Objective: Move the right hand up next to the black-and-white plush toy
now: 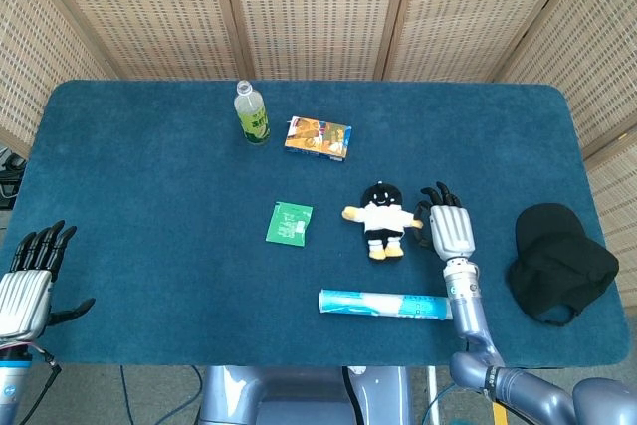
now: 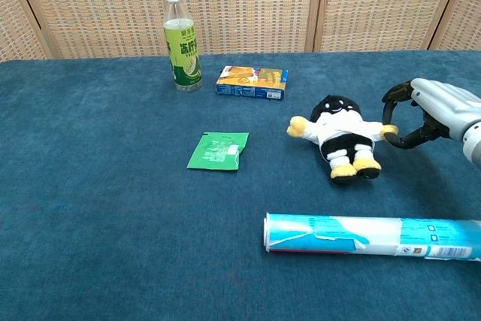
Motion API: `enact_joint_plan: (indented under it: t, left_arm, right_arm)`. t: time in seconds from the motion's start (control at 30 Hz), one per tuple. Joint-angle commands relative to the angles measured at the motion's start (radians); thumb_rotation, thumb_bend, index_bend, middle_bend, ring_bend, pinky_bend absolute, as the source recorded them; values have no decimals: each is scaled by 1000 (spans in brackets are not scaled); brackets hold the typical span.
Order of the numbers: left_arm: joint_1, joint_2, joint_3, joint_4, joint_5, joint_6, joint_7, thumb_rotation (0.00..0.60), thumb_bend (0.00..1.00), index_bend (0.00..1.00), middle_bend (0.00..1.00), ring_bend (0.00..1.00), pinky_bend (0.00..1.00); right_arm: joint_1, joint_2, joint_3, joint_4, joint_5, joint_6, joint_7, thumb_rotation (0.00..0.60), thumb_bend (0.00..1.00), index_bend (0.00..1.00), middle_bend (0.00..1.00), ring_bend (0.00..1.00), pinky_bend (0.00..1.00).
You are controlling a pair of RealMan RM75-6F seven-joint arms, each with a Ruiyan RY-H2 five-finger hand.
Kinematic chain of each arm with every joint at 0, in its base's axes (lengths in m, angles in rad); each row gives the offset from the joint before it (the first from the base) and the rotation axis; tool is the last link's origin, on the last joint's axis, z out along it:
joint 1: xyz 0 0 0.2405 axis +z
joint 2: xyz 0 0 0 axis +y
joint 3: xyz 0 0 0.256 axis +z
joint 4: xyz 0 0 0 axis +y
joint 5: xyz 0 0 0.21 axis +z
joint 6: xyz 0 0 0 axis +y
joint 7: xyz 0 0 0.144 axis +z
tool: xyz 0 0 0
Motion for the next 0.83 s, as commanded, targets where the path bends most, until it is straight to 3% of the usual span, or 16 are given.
enact_joint_plan:
  t: [0.03, 0.83]
  left_arm:
    - [0, 0, 0, 0, 0, 1, 0, 600, 32, 0, 0, 0, 0]
    - [1, 3, 0, 4, 0, 3, -8, 600, 32, 0, 0, 0, 0]
  right_arm:
    - [0, 1, 0, -2, 1, 0, 0, 600, 524, 572, 312, 120, 254]
    - [2, 12, -1, -33, 1, 10, -14, 600, 527, 576, 315, 128, 253]
